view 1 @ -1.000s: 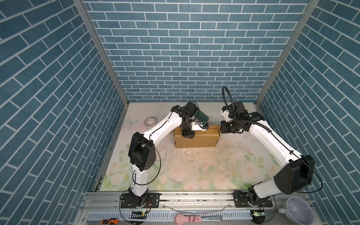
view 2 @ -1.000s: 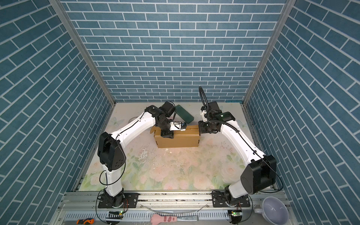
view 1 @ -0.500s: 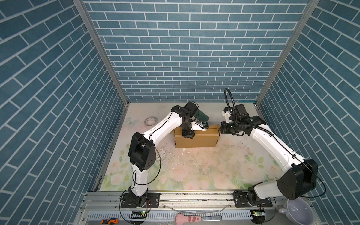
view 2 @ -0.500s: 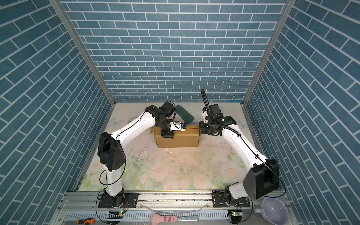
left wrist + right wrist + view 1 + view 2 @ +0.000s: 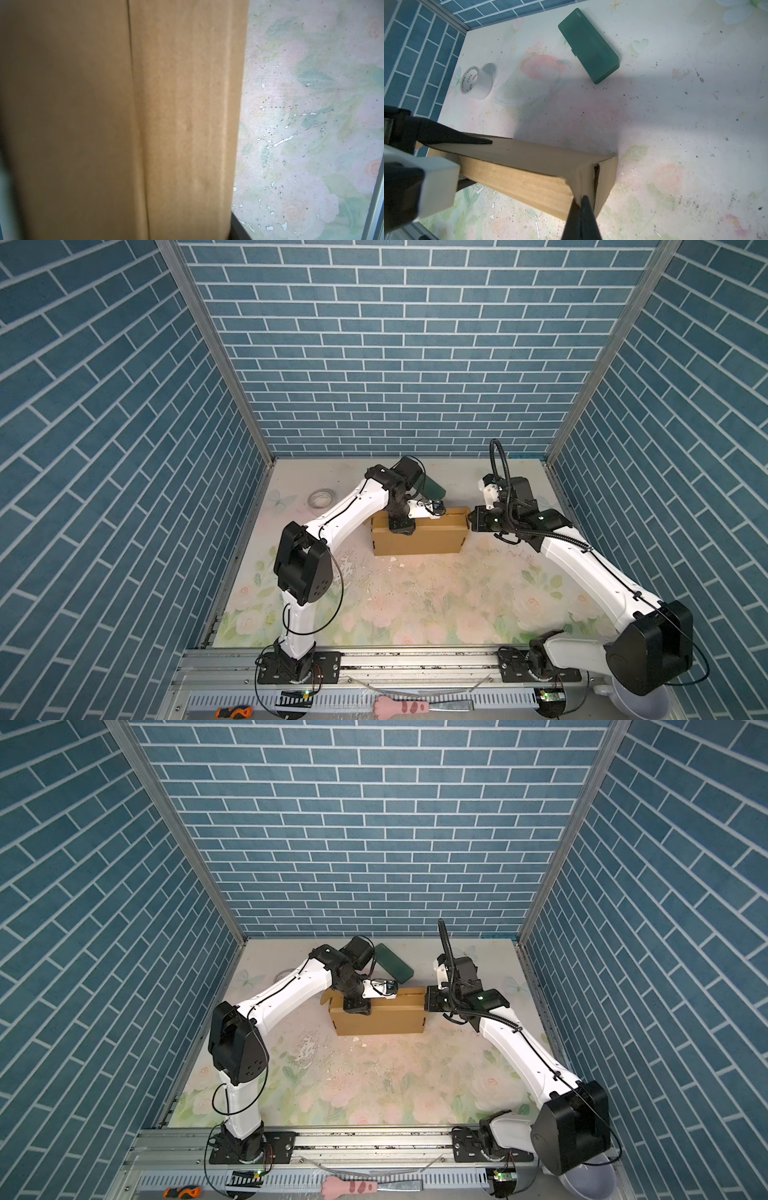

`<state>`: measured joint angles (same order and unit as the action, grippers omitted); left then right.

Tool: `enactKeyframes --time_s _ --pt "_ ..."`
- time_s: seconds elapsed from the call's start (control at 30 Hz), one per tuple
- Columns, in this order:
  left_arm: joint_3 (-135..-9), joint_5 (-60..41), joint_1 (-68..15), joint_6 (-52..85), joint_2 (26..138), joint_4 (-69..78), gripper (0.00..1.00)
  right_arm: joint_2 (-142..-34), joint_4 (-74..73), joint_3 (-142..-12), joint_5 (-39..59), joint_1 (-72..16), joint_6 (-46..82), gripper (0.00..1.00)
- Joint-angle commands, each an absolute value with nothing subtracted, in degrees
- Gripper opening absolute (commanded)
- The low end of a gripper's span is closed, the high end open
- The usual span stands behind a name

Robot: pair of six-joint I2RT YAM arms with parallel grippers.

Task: Fold the paper box

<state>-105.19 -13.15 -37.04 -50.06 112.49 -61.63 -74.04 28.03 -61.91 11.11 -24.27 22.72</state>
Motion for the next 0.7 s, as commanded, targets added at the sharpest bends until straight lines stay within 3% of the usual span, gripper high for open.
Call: enactKeyframes --time_s 0.0,0.23,0.43,0.67 --pt "-104.8 -13.2 -37.2 -50.3 114.2 -59.4 0.37 -75.6 31.0 -59.7 7.9 -24.0 23.6 0.00" --pt "-110.1 -8.6 -37.1 -50.1 112.5 -61.4 0.61 -76.3 33.6 -61.5 7.2 -24.0 22.0 0.00" --pt "-113.7 -8.1 -37.1 -49.3 110.1 -64.9 0.67 -76.9 34.2 -62.5 7.1 -24.0 21.8 0.00" --pt "-106.2 -7.8 -35.9 -45.3 102.2 -60.3 0.68 -77.2 34.1 -62.5 7.2 -24.0 22.0 0.00"
